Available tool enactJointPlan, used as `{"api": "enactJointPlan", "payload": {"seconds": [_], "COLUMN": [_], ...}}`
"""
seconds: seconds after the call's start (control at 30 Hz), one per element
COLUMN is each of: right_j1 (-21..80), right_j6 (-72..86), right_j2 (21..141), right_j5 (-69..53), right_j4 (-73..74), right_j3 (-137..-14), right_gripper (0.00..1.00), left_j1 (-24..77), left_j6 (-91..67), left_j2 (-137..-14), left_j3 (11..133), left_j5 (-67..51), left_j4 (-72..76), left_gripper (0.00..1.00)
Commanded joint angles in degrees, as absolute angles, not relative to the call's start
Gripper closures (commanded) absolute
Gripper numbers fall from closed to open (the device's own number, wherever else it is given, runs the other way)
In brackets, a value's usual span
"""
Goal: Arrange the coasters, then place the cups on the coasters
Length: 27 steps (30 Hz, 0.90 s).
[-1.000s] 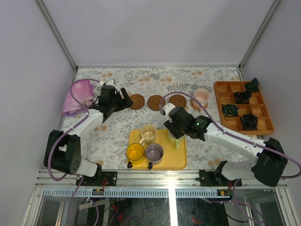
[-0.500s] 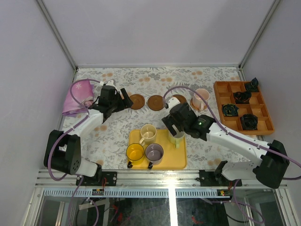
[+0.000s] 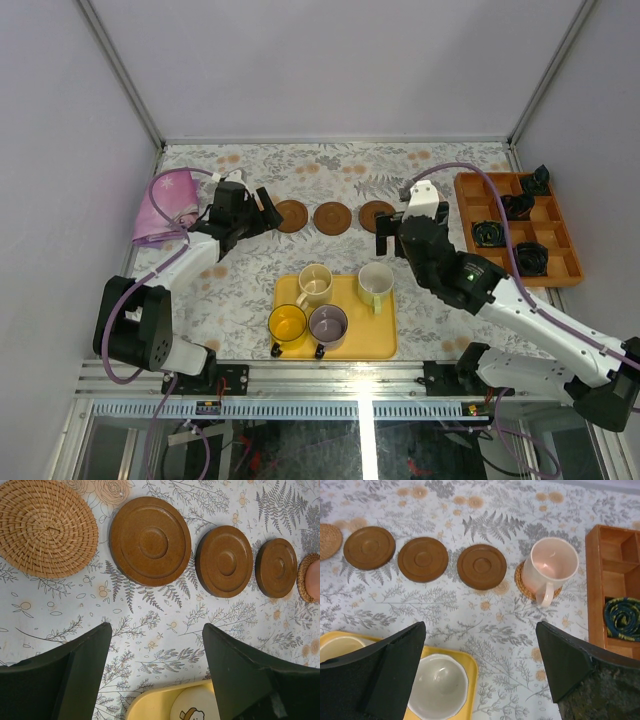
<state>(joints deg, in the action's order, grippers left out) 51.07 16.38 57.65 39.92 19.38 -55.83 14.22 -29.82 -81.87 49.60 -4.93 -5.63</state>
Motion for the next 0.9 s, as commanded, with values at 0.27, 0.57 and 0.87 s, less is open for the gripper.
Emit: {"api": "enactJointPlan", "payload": {"seconds": [0.27,0.57,0.87], "right_j1": [51.5,51.5,51.8], "right_j6": [38.4,42.0,42.1], "right_j2": [55.4,54.5,59.4], "right_j5": [17.6,4.9,3.2], "right_j4": [34.2,35.3,35.3], "right_j3": [-51.2,-46.7,-45.7], "right_gripper": [0.24,0.31,0.28], "left_j1": [14.4,14.4,14.4], "left_j6": [-29.8,-29.5,-29.4], "left_j2": [-82.3,-81.6,-81.2], "left_j3": [50.0,50.0,49.7], "left_j5": [-5.0,-4.4,-3.7], "left_j4": [-2.9,-3.7,-3.9], "left_gripper": [0.27,0.26,0.26]}}
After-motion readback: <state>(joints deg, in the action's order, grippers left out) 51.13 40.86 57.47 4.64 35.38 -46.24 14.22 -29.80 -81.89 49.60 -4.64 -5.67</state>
